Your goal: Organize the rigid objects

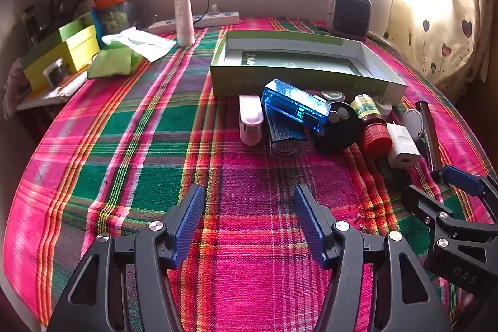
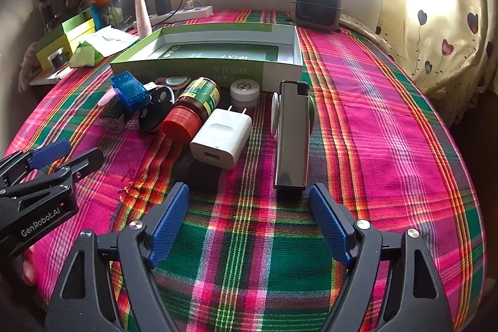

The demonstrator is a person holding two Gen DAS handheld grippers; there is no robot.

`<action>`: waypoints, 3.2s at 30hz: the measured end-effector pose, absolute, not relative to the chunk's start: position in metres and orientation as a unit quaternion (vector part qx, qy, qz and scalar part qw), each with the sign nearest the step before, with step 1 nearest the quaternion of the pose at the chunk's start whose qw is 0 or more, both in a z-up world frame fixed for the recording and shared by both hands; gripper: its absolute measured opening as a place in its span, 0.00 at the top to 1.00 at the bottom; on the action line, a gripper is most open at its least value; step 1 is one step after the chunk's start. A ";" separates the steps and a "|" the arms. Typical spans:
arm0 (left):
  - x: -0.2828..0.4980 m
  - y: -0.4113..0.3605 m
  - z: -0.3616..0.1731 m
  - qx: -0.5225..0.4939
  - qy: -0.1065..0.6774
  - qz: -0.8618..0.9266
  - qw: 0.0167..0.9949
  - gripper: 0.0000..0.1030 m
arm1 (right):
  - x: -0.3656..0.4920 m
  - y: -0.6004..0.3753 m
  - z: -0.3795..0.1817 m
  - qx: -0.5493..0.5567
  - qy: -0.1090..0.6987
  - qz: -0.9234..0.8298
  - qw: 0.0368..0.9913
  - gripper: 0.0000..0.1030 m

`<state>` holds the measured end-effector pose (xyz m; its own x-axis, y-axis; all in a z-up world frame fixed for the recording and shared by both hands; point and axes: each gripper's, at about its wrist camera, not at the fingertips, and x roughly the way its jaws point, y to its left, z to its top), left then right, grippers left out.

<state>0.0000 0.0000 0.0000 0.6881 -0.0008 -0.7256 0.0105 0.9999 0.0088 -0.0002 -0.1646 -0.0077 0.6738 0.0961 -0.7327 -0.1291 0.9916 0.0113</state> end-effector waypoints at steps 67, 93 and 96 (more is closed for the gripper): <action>0.004 0.009 0.003 -0.010 0.407 -0.030 0.913 0.42 | 0.000 -0.169 -0.004 -0.019 0.405 0.084 0.910 0.23; 0.045 0.036 0.007 -0.044 0.430 -0.053 0.900 0.42 | 0.040 -0.200 0.003 0.019 0.422 0.063 0.904 0.53; 0.049 0.036 0.008 -0.046 0.431 -0.056 0.899 0.42 | 0.041 -0.200 0.003 0.016 0.423 0.064 0.904 0.61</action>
